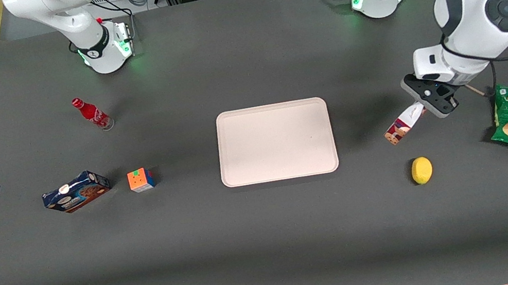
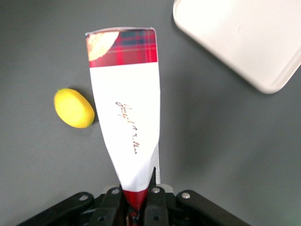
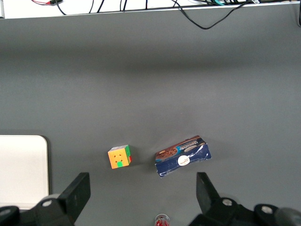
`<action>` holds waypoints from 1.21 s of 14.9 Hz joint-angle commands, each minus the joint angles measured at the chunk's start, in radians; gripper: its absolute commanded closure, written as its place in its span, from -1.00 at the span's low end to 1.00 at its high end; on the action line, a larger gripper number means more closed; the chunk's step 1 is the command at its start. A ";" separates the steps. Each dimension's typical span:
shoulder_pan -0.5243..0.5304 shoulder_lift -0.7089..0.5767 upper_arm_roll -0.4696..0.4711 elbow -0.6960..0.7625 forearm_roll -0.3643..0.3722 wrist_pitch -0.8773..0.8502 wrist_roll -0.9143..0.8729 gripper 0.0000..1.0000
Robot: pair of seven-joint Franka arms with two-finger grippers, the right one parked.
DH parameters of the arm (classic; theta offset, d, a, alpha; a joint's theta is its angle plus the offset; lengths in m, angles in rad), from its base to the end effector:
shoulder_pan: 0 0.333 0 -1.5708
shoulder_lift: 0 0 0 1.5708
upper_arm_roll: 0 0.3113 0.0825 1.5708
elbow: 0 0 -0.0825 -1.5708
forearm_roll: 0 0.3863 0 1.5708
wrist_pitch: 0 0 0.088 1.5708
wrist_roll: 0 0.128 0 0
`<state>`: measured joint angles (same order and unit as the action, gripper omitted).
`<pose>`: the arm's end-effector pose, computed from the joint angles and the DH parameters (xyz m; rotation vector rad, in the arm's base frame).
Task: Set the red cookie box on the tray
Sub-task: 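Lift the cookie box and carry it toward the white tray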
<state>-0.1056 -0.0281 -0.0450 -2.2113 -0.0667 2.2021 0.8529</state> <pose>0.5212 -0.0826 0.3657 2.7445 -1.4369 0.0557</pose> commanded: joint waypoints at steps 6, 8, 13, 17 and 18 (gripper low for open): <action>-0.062 0.092 -0.205 0.353 -0.067 -0.237 -0.843 1.00; -0.097 0.163 -0.233 0.400 -0.062 -0.211 -0.949 1.00; -0.195 0.290 -0.250 0.369 0.102 -0.050 -1.266 1.00; -0.213 0.356 -0.250 0.279 0.151 0.112 -1.347 1.00; -0.213 0.359 -0.250 0.250 0.153 0.148 -1.350 1.00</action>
<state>-0.3122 0.3298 -0.3034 -1.8948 0.0619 2.2659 -0.4554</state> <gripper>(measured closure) 0.859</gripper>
